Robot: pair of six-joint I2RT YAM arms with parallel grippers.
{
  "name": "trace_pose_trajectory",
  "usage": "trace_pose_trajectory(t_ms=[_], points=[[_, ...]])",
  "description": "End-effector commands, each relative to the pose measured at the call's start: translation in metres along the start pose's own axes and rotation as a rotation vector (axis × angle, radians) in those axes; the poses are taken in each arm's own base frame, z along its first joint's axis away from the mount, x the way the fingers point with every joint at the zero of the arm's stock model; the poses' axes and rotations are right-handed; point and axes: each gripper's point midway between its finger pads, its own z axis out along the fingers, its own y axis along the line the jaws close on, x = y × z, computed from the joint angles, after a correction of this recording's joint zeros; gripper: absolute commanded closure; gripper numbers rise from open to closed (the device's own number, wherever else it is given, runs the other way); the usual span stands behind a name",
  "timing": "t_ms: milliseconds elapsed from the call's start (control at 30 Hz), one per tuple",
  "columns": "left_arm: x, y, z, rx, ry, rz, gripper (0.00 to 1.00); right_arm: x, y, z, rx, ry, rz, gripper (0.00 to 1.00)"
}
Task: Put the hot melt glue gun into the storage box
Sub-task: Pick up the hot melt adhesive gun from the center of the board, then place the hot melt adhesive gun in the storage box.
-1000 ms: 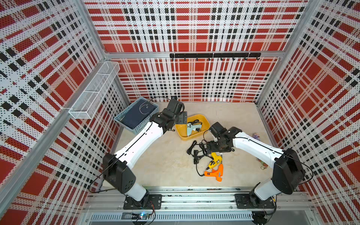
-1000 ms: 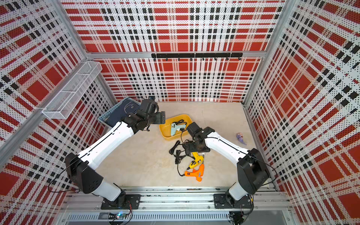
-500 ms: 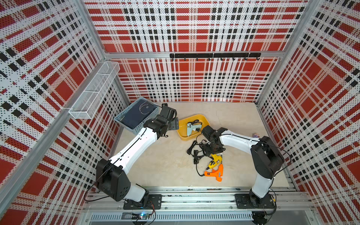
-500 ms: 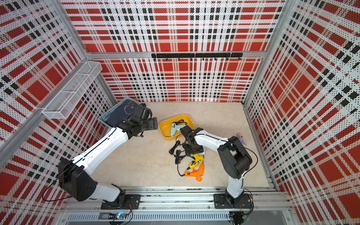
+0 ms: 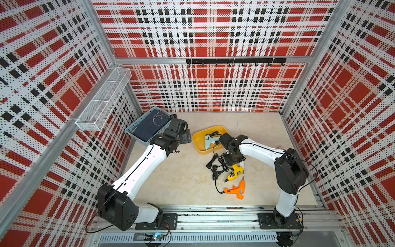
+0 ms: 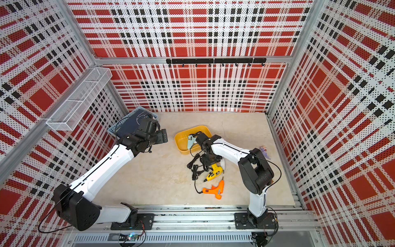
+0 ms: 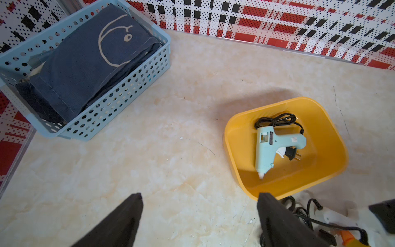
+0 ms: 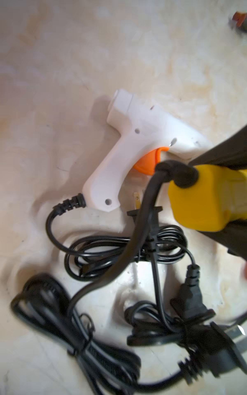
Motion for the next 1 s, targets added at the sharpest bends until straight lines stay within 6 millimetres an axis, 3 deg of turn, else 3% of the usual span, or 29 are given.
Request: trace_pose_trajectory(t_ms=[0, 200, 333, 467, 667, 800, 967], points=[[0.002, 0.009, -0.001, -0.021, -0.002, -0.013, 0.10, -0.012, -0.016, -0.065, 0.016, -0.103, -0.030, 0.83], [0.004, 0.011, 0.007, -0.035, 0.009, -0.006, 0.09, -0.043, -0.037, -0.158, 0.047, -0.372, -0.083, 0.83], [0.007, 0.009, 0.015, -0.032, 0.021, -0.005, 0.09, -0.070, -0.057, -0.201, 0.166, -0.534, -0.130, 0.85], [0.010, 0.010, 0.018, -0.032, 0.022, -0.006, 0.09, -0.107, -0.061, -0.210, 0.306, -0.631, -0.281, 0.92], [0.013, 0.017, 0.016, -0.040, 0.018, -0.017, 0.09, -0.167, -0.044, -0.212, 0.424, -0.761, -0.511, 1.00], [0.014, 0.026, 0.010, -0.049, 0.006, -0.037, 0.09, -0.193, -0.036, -0.216, 0.410, -0.803, -0.484, 1.00], [0.016, 0.039, 0.005, -0.066, -0.004, -0.066, 0.09, -0.206, -0.019, -0.214, 0.269, -0.814, -0.372, 1.00]])
